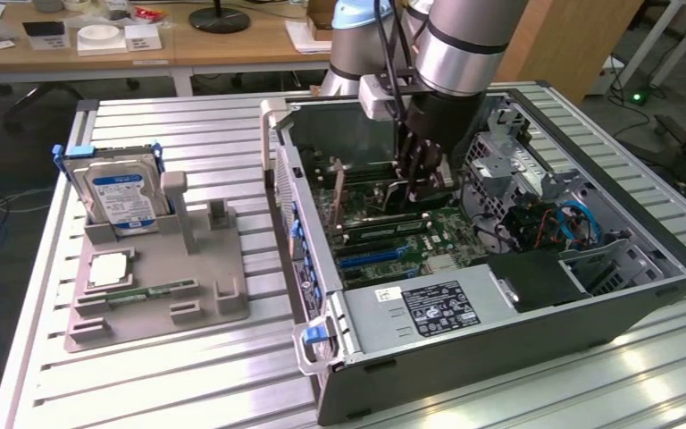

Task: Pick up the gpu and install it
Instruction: 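Insert the gpu into the slot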

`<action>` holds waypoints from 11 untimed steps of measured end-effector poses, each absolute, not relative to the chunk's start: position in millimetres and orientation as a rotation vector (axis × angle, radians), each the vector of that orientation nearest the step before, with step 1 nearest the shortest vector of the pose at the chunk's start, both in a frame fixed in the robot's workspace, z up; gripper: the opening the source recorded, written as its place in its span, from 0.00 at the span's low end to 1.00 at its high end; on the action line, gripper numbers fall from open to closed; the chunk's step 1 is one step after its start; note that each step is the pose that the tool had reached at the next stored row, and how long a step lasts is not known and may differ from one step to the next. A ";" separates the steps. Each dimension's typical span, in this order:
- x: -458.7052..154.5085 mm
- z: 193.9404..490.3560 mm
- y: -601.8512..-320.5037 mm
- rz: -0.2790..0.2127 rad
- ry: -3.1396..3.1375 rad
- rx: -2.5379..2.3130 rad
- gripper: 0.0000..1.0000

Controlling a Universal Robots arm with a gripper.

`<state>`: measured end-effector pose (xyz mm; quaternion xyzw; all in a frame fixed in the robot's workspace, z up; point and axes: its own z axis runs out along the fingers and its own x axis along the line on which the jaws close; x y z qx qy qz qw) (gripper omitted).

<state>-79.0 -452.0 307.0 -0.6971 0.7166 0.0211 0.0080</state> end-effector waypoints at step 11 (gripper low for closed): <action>-79.1 302.9 -452.0 0.066 2.240 -2.179 0.27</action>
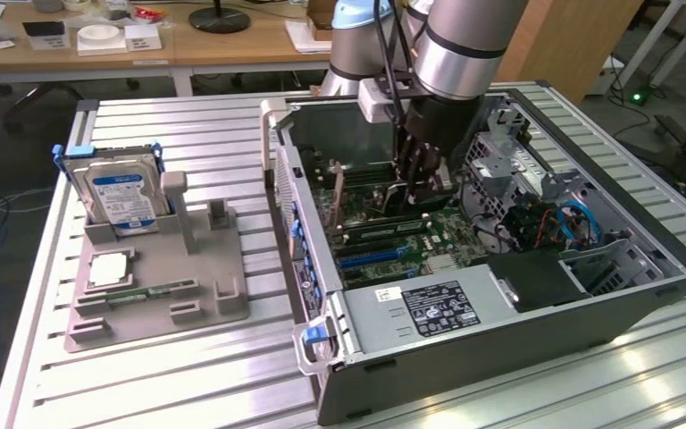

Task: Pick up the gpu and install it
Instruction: 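Insert the gpu into the slot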

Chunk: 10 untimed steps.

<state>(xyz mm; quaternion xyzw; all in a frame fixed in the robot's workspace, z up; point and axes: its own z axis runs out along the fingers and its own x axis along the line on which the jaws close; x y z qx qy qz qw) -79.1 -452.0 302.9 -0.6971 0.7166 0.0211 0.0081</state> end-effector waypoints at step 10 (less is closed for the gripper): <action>-80.9 301.7 -452.1 0.066 2.240 -2.178 0.27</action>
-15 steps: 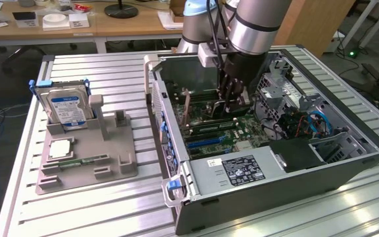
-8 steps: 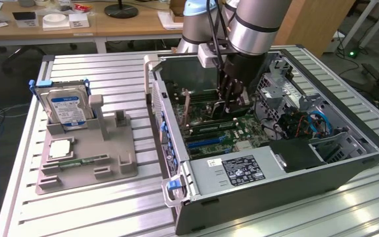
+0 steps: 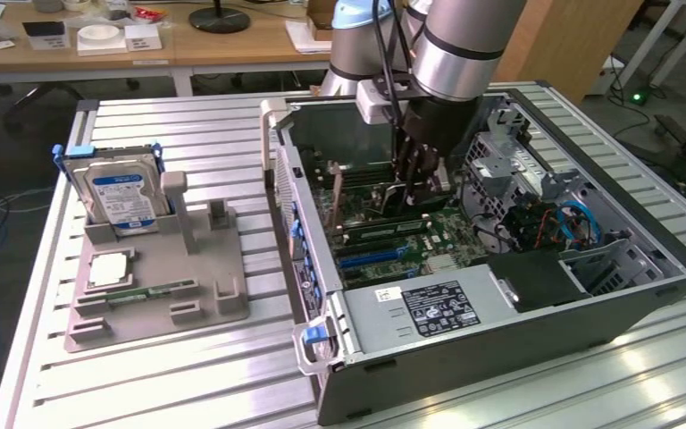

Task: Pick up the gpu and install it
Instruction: 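Insert the gpu into the slot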

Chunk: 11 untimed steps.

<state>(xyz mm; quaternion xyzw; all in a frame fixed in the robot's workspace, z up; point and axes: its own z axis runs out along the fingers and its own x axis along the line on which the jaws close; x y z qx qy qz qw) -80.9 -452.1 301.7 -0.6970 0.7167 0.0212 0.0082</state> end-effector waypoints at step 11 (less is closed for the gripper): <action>-81.8 301.0 -455.0 0.066 2.240 -2.178 0.27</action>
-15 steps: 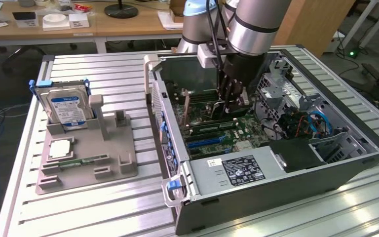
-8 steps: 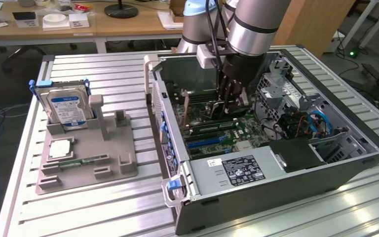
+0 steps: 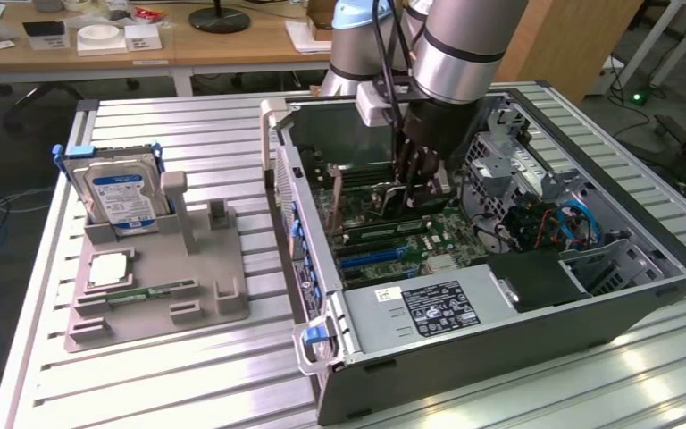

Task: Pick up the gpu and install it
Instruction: 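Insert the gpu into the slot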

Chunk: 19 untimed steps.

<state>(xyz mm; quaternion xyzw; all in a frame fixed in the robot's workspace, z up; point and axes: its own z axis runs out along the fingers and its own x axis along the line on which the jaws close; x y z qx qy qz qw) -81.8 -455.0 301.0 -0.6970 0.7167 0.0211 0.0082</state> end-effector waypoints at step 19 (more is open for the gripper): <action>-85.9 279.0 -455.9 0.065 2.203 -2.214 0.27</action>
